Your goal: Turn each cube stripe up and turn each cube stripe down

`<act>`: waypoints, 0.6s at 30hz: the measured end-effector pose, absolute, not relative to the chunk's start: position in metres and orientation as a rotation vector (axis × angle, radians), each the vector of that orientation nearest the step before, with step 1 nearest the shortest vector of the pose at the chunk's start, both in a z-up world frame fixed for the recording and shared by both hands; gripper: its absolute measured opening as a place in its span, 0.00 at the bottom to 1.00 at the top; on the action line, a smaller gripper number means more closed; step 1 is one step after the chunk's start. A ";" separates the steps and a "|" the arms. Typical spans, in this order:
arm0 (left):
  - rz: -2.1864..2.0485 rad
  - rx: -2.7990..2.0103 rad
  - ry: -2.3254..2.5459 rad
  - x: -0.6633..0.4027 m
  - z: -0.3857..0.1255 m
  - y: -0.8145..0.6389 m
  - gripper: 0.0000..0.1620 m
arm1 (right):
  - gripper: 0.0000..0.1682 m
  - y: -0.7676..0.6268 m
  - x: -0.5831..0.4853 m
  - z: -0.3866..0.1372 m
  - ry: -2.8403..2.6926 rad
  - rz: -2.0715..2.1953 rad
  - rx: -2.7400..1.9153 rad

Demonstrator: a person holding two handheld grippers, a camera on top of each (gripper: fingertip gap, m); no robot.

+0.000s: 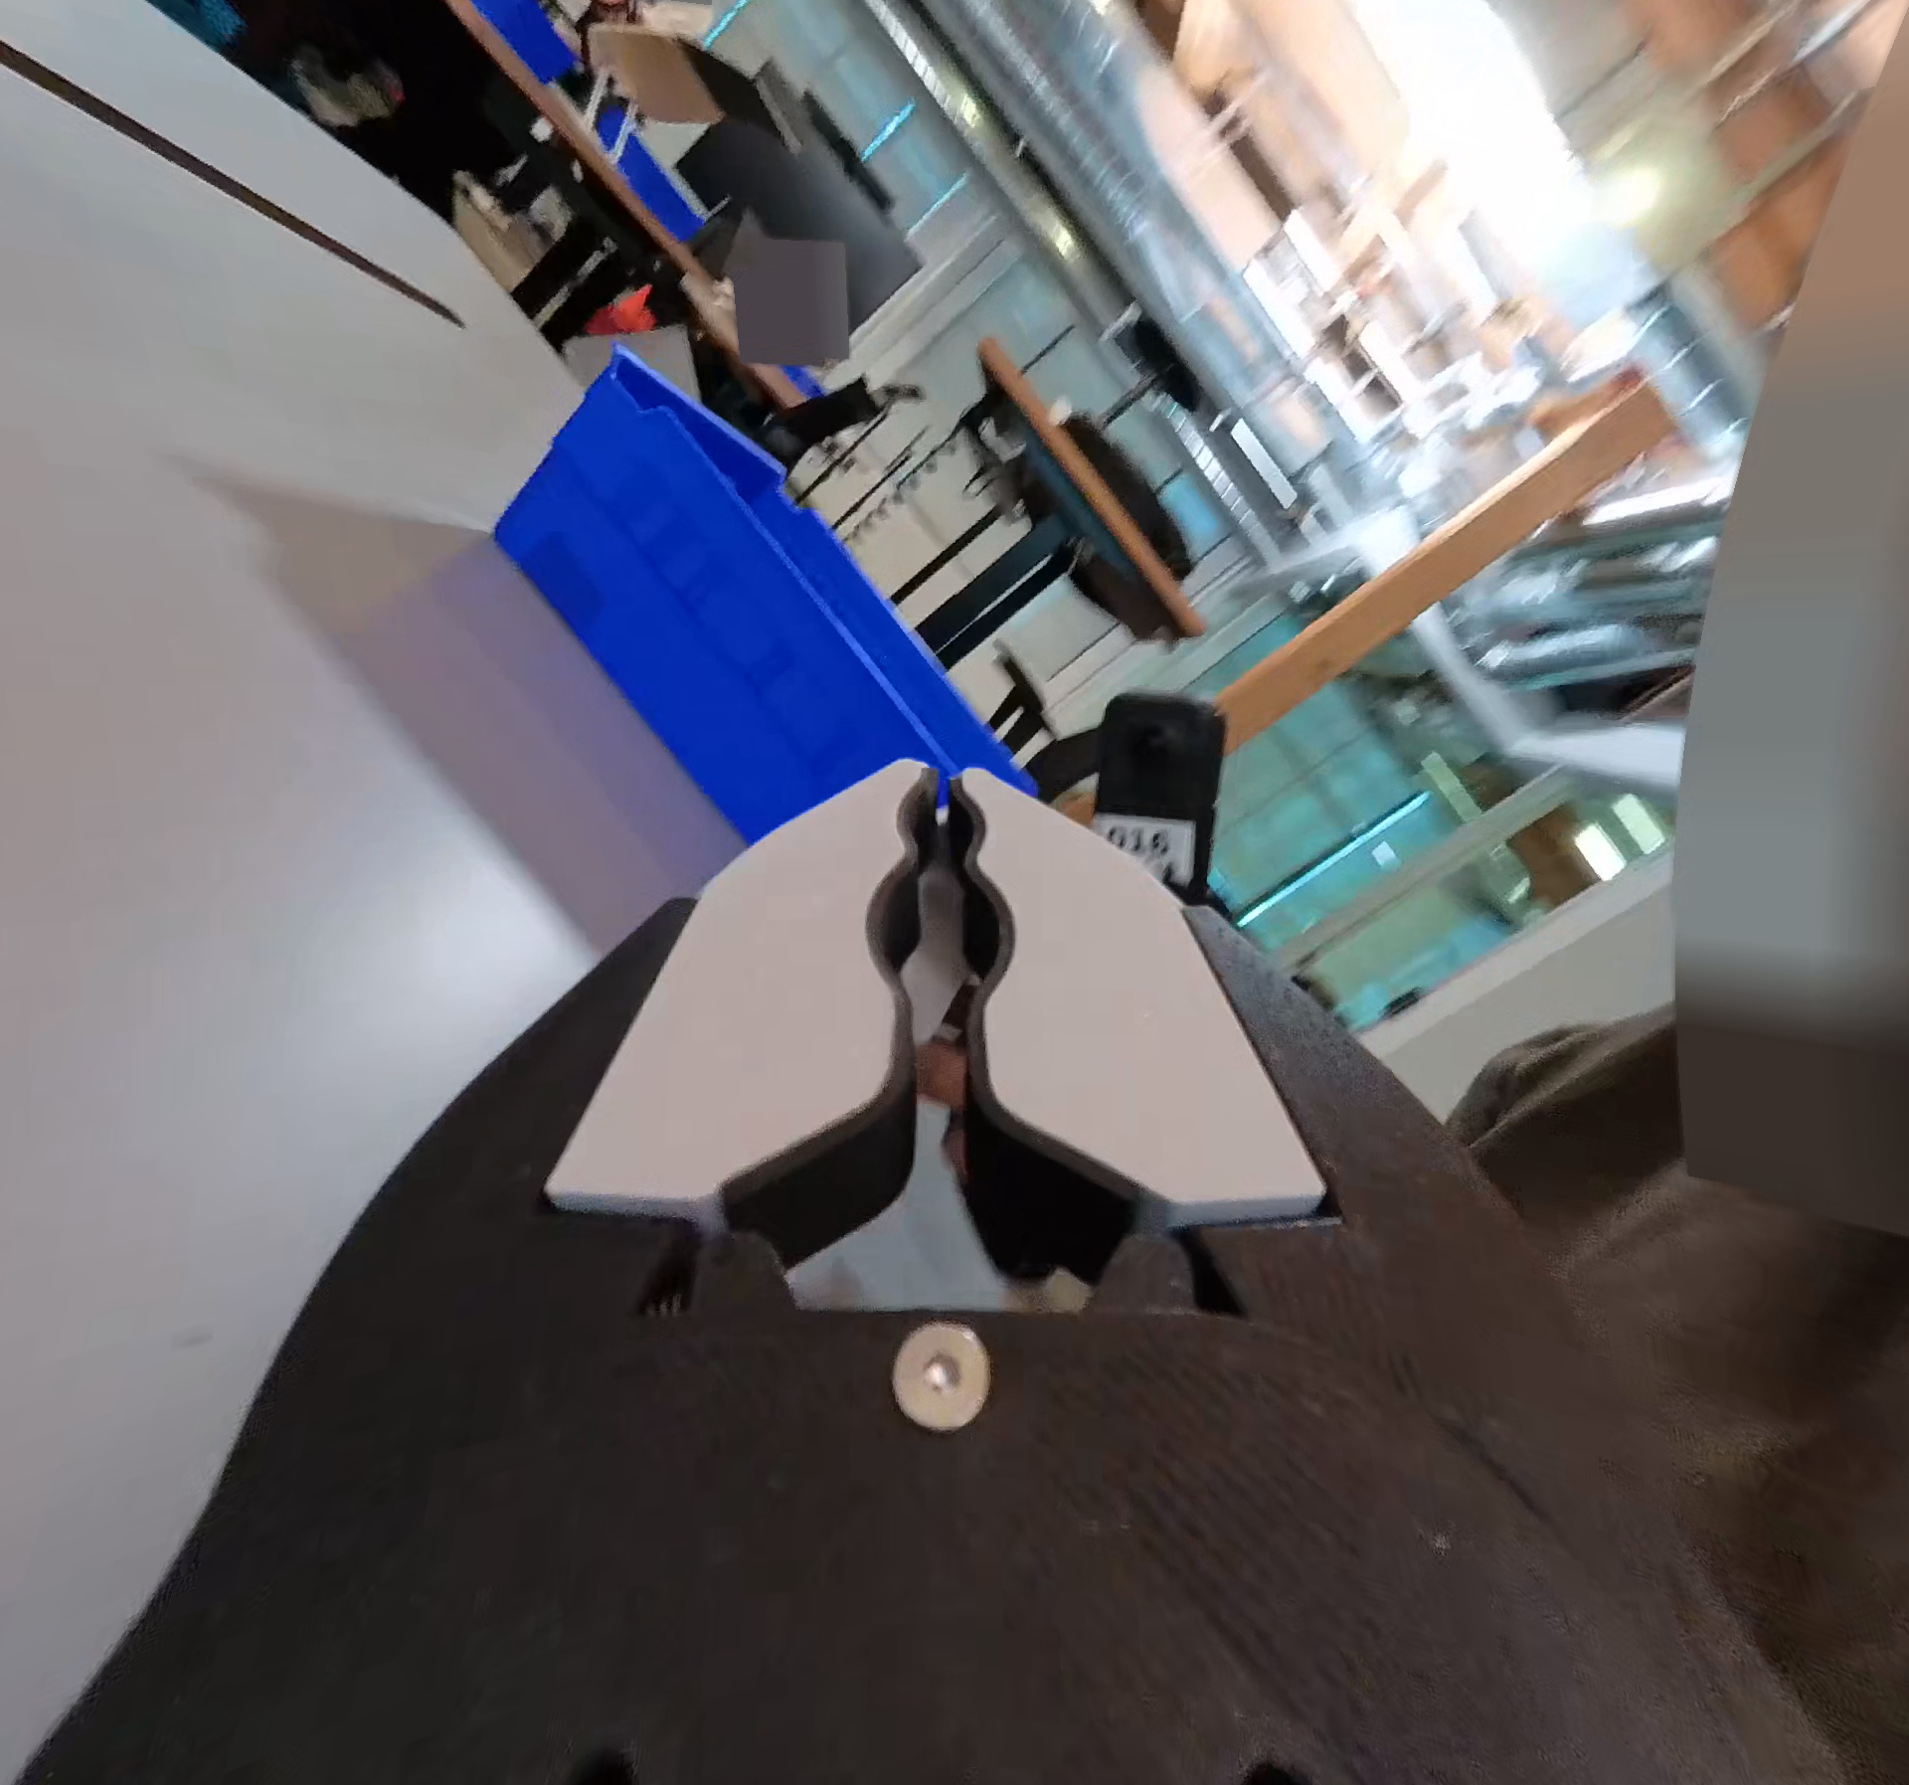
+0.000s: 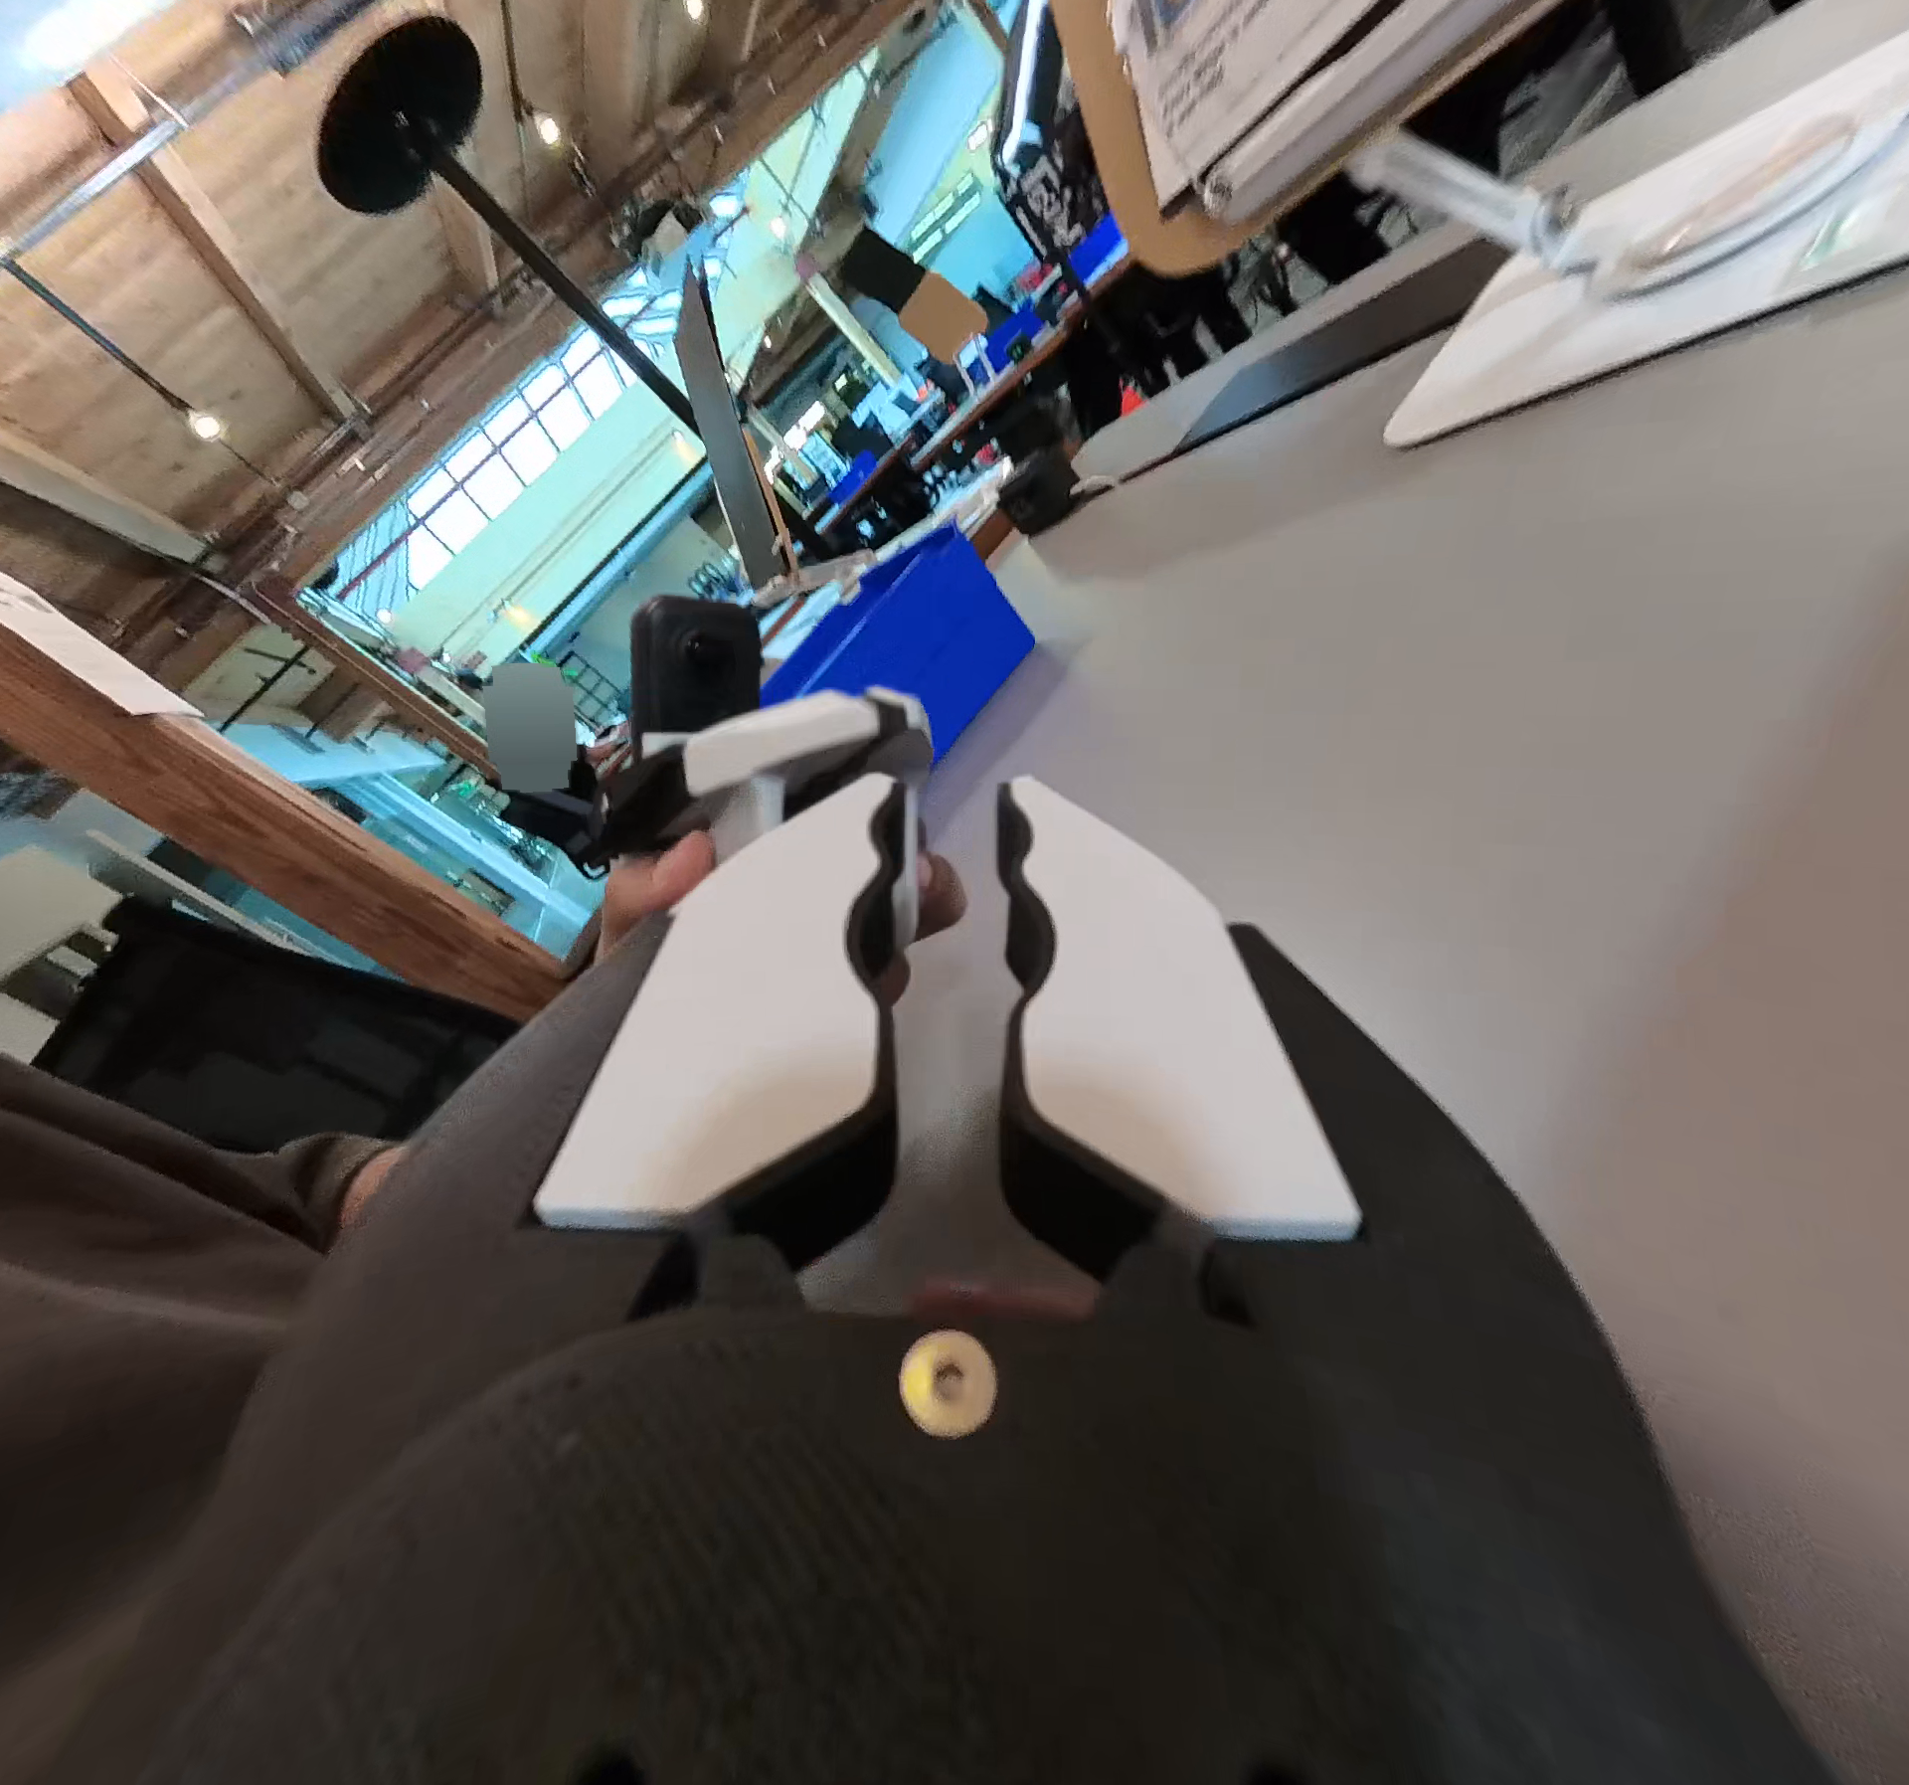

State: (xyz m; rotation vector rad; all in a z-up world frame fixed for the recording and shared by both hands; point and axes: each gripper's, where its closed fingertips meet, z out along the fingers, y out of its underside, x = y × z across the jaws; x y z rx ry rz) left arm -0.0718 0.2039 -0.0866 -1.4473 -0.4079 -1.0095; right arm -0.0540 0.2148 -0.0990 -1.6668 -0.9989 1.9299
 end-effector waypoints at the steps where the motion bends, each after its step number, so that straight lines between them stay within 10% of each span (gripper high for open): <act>1: -0.977 -1.494 -0.363 -0.071 -0.089 0.202 0.04 | 0.13 0.221 -0.052 -0.095 -0.976 1.937 -1.646; 18: -0.536 -2.192 0.244 0.021 -0.184 0.092 0.43 | 0.18 0.221 -0.054 -0.106 -0.948 1.978 -1.710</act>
